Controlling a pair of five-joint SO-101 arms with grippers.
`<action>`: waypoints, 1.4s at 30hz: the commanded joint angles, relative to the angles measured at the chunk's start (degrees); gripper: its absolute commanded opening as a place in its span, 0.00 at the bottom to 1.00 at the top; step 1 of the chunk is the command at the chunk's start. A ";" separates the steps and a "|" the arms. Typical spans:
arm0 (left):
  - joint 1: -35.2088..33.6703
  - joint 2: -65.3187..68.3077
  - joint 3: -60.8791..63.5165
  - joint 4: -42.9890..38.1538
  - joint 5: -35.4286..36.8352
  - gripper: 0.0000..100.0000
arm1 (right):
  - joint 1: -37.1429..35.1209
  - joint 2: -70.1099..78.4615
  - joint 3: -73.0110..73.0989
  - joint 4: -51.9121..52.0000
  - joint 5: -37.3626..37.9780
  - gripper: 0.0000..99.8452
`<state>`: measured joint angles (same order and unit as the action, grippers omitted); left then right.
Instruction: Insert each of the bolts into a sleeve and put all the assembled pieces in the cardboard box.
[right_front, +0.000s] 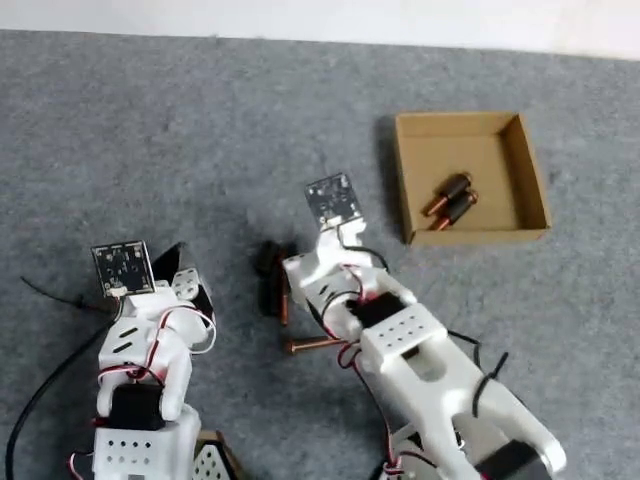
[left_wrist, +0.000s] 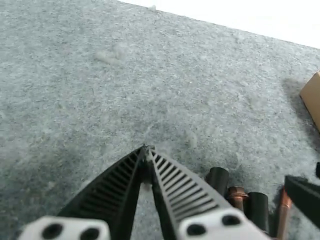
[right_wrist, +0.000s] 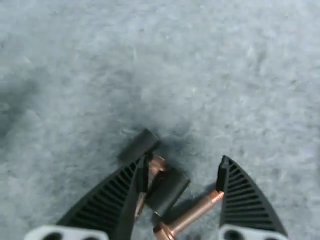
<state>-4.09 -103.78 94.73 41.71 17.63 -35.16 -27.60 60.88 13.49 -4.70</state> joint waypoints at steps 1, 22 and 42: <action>-0.40 -1.01 -0.84 -1.32 -0.88 0.01 | -0.57 7.25 -0.75 -3.91 -0.53 0.20; -0.31 -1.01 -0.84 -1.32 -0.88 0.01 | -1.54 14.99 -6.11 -4.26 -0.53 0.20; -0.31 -1.01 -0.75 -1.32 -0.97 0.01 | -0.57 25.45 -15.08 -3.56 -0.53 0.20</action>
<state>-4.09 -103.78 94.73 41.71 17.63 -36.57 0.35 48.04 10.42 -4.70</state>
